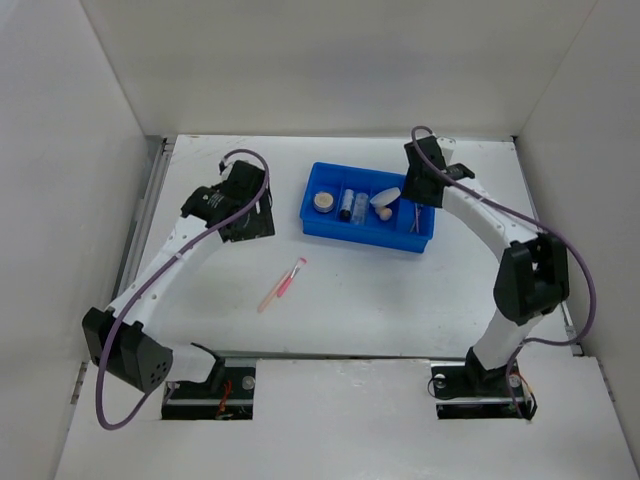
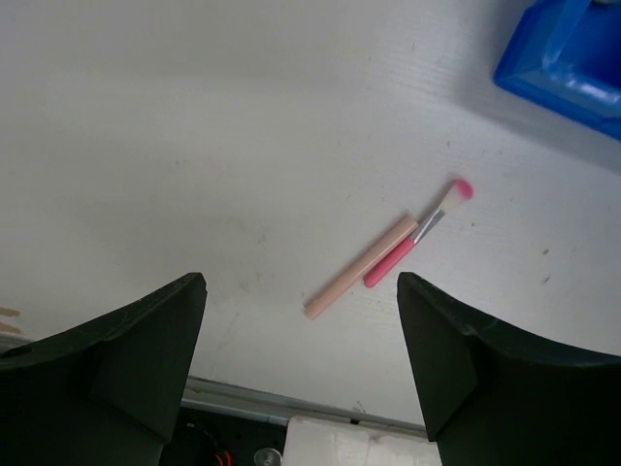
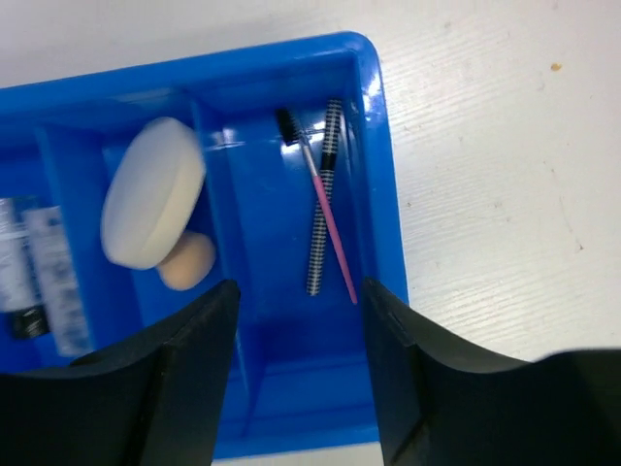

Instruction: Organize the makeup

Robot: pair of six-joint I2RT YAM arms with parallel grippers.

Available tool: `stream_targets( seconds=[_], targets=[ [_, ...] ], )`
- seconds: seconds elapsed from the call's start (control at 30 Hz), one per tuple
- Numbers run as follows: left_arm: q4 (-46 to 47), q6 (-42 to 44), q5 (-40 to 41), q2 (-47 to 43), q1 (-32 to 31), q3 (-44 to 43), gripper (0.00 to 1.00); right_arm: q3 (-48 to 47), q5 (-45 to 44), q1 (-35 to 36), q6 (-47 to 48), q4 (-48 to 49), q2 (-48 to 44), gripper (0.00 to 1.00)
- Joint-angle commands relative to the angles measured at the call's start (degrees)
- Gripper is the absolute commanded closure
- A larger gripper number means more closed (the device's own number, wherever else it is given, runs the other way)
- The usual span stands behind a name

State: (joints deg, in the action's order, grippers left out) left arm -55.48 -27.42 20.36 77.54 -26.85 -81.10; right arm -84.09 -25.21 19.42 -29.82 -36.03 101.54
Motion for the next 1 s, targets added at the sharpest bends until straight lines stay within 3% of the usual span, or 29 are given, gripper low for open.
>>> stream_targets(
  seconds=[0.0,0.2,0.3,0.4,0.5,0.67,0.97],
  targets=[
    [3.00,0.26,-5.39,-3.09,0.40,7.85,0.24,0.24,0.33,2.64,-0.76,1.31,-8.18,0.45],
    [8.02,-1.58,-11.31,1.01,-5.03,12.98,0.48,4.28,2.80,8.69,-4.01,-0.96,-14.51,0.62],
    [7.32,-4.99,-10.78,3.93,-5.67,12.98,0.57,5.87,5.25,14.93,-6.91,-0.97,-15.76,0.64],
    [6.09,-5.54,-9.55,3.94,-5.67,15.79,0.57,7.19,9.47,22.22,-10.68,-0.97,-14.62,0.64],
    [7.57,-5.54,-9.55,3.15,-5.67,21.23,0.50,9.03,12.54,26.62,-14.55,1.04,-12.24,0.61],
    [11.27,-6.15,-13.67,6.38,-5.67,25.55,0.48,7.72,13.43,28.66,-15.88,2.28,-9.52,0.61],
    [14.79,-7.30,-13.25,12.63,-5.14,26.08,0.52,6.58,9.84,28.66,-14.82,-0.09,-8.99,0.61]
  ],
)
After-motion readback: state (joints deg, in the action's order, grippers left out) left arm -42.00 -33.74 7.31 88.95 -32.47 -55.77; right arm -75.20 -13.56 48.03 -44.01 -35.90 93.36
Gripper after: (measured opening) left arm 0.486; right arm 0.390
